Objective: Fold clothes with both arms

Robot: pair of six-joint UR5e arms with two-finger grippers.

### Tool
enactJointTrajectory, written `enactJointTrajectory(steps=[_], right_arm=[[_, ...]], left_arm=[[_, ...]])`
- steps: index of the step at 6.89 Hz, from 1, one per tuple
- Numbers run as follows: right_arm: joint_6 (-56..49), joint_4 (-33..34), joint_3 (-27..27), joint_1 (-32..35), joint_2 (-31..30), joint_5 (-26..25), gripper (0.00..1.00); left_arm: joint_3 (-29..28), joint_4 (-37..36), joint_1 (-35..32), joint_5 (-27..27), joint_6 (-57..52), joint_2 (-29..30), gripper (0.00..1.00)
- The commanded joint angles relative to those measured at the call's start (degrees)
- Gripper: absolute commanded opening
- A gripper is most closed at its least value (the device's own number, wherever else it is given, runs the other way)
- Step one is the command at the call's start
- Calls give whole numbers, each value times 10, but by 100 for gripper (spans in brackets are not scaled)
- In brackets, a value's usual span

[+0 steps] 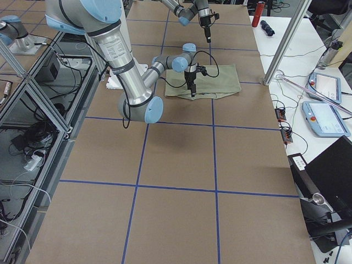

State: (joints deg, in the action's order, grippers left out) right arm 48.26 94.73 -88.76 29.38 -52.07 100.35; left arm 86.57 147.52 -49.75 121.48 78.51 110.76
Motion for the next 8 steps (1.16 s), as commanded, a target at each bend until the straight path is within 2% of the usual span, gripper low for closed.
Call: enactJointTrajectory(steps=[1, 4, 5, 6, 7, 8], right_arm=[[0, -10, 22, 10, 7, 2, 100], [-73, -9, 21, 77, -16, 29, 100], [-83, -14, 10, 95, -64, 31, 100], [-110, -25, -20, 97, -85, 30, 100], [-98, -21, -5, 95, -55, 29, 100], [-47, -26, 40, 92, -8, 27, 100]], left_arm=[[-1, 0, 0, 0, 0, -2, 80], [3, 0, 0, 1, 0, -2, 80], [7, 0, 0, 2, 0, -3, 80], [11, 0, 0, 2, 0, -4, 80], [15, 0, 0, 2, 0, -4, 80], [19, 0, -1, 2, 0, -5, 80]])
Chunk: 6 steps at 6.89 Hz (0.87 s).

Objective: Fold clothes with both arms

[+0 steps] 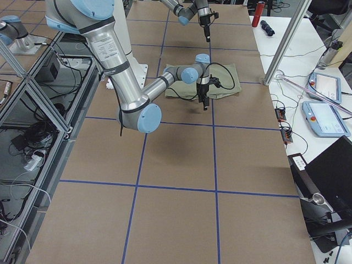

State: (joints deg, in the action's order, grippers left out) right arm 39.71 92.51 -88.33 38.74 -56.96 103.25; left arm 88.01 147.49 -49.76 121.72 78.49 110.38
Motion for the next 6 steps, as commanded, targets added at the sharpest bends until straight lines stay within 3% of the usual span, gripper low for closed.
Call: enactJointTrajectory(steps=[1, 3, 4, 6], right_arm=[[59, -5, 103, -3, 112, -2, 100], [119, -124, 233, -7, 175, -8, 100], [121, -130, 273, -8, 205, -28, 100], [112, -132, 278, -3, 198, -49, 100]], left_arm=[[5, 0, -1, -2, -1, -1, 80], [3, -1, 0, 0, -5, 1, 80], [3, -1, 0, 0, -5, 1, 79], [1, -1, 0, 1, -6, -1, 79]])
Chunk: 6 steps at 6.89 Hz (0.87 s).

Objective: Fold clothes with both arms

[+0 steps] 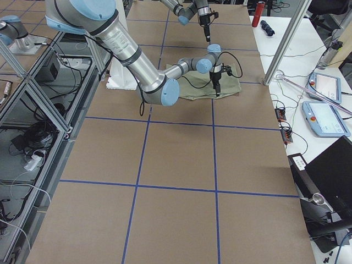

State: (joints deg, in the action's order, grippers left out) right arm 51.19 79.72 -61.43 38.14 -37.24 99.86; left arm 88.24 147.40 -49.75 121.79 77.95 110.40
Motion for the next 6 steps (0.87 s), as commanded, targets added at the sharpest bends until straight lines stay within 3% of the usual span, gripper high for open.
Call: enactJointTrajectory(steps=[1, 4, 5, 6], right_arm=[[-32, -7, 8, 23, -12, -15, 100], [-107, -19, 3, 76, -64, -9, 100], [-113, -73, -3, 88, -116, -6, 100], [-127, -92, -17, 100, -127, 36, 100]], left_arm=[[-3, 1, 0, 0, -1, -4, 79], [17, 0, 0, -2, 4, -4, 80], [26, 0, -1, -2, 4, -5, 80], [29, -1, -1, -1, 4, -5, 80]])
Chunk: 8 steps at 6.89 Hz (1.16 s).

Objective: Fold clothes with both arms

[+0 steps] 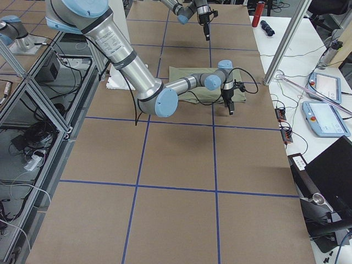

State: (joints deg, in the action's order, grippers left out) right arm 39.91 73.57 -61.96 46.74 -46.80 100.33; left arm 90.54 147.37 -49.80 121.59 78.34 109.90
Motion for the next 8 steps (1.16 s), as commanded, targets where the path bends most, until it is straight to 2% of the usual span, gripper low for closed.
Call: enactJointTrajectory(steps=[1, 2, 3, 4, 5, 6, 8], right_arm=[[-8, -10, -29, 18, -7, 46, 100], [45, 20, -85, 19, -12, 70, 100], [133, 24, -164, 1, -54, 77, 100], [269, 23, -264, -46, -106, 58, 100], [428, 25, -373, -126, -161, -30, 100], [516, 37, -427, -197, -192, -112, 100], [662, 105, -462, -265, -197, -130, 100]], left_arm=[[14, -1, 0, 1, 1, 0, 80], [19, -2, -2, 1, 1, 0, 80], [21, -2, -1, 1, 1, 0, 80], [21, -2, -1, 1, 1, 0, 79], [21, -2, -1, 1, 1, 0, 80], [18, -2, 0, 1, 0, 0, 79], [17, -2, -1, 1, -1, -2, 79]])
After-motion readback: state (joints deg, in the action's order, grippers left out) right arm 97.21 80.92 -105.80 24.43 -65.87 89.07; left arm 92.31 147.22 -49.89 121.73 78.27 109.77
